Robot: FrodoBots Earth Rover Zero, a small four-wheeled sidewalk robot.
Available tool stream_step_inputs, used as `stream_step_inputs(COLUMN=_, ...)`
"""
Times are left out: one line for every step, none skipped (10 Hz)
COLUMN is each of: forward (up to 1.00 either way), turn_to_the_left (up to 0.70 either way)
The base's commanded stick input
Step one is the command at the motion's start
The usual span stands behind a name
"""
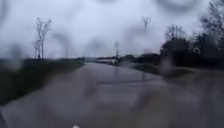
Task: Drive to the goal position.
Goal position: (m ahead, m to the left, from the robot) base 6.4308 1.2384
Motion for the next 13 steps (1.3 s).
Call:
stream_step_inputs(forward=0.70, turn_to_the_left=0.00)
stream_step_inputs(forward=0.70, turn_to_the_left=0.00)
stream_step_inputs(forward=0.70, turn_to_the_left=0.00)
stream_step_inputs(forward=0.70, turn_to_the_left=0.00)
stream_step_inputs(forward=0.70, turn_to_the_left=0.00)
stream_step_inputs(forward=0.70, turn_to_the_left=0.00)
stream_step_inputs(forward=0.70, turn_to_the_left=0.00)
stream_step_inputs(forward=0.70, turn_to_the_left=0.00)
stream_step_inputs(forward=0.70, turn_to_the_left=0.00)
stream_step_inputs(forward=0.70, turn_to_the_left=0.00)
stream_step_inputs(forward=0.70, turn_to_the_left=0.00)
stream_step_inputs(forward=0.70, turn_to_the_left=0.00)
stream_step_inputs(forward=0.70, turn_to_the_left=0.00)
